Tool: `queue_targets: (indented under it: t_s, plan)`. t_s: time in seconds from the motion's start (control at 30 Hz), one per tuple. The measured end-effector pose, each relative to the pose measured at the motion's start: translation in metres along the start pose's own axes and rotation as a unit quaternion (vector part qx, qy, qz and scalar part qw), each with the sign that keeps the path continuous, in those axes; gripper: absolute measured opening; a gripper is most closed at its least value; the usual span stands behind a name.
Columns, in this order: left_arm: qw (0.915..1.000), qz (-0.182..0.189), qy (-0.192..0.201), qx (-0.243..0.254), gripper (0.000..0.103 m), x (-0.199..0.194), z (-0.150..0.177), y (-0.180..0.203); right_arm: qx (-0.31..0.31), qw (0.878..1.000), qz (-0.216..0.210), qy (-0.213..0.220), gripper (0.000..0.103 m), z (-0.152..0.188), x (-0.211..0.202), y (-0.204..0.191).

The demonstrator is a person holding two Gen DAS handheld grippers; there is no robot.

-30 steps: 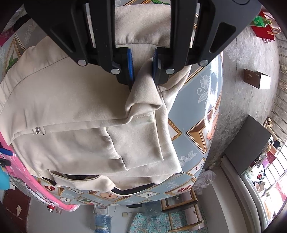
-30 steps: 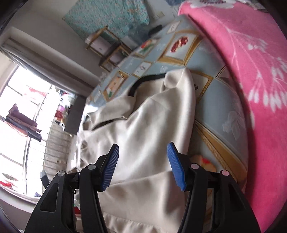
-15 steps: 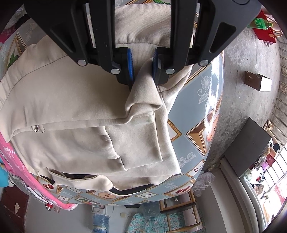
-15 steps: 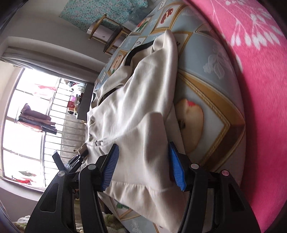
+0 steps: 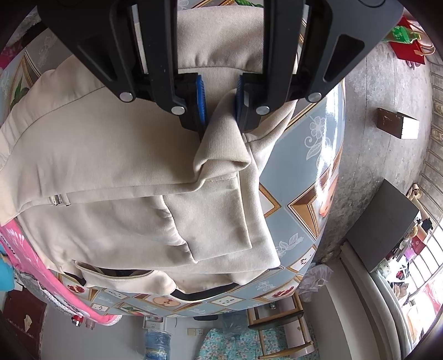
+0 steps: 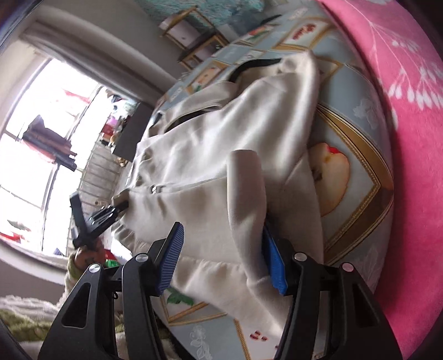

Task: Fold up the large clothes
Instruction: 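Grasp the sleeve cuff with the right tool and lift it while the left tool holds the hem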

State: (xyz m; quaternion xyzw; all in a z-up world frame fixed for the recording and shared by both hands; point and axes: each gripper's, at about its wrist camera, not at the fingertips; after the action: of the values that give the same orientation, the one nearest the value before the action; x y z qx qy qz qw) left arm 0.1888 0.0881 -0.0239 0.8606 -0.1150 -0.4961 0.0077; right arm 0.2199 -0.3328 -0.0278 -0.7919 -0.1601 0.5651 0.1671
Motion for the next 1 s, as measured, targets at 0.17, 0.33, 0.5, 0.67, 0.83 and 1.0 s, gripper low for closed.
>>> queue_targets:
  t_s: [0.17,0.33,0.5,0.67,0.83,1.0]
  plan:
    - [1.0,0.007,0.001,-0.005,0.016,0.0,-0.001,-0.002,0.025,0.999,0.034,-0.009,0.048,-0.014,0.019,0.013]
    - [0.9999,0.008,-0.003,-0.011,0.016,0.0,-0.001,-0.003,0.004,0.991,0.136,0.004,0.02,-0.004,0.012,-0.006]
    - [0.9998,-0.01,-0.017,-0.007,0.016,0.003,-0.005,0.003,-0.076,0.963,0.255,0.049,0.007,0.016,0.004,-0.057]
    - [0.9994,-0.019,-0.028,-0.008,0.016,0.004,-0.008,0.005,-0.107,0.944,0.3,0.082,0.007,0.02,0.003,-0.077]
    - [0.9992,-0.026,-0.031,-0.007,0.016,0.004,-0.008,0.006,-0.114,0.925,0.356,0.072,0.007,0.021,0.024,-0.072]
    - [0.999,-0.032,-0.031,-0.007,0.016,0.004,-0.008,0.008,-0.112,0.92,0.365,0.088,0.007,0.02,0.02,-0.077]
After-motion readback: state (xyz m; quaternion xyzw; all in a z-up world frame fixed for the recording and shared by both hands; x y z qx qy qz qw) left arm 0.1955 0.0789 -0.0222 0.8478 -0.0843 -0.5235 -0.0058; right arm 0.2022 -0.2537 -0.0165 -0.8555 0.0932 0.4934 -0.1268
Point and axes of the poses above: each gripper's, at about its wrist camera, not at the fingertips, and x roughly the way its jaws point, y to its right, z to its underside, and after that the axes turned 13 degrees about z, right-handed
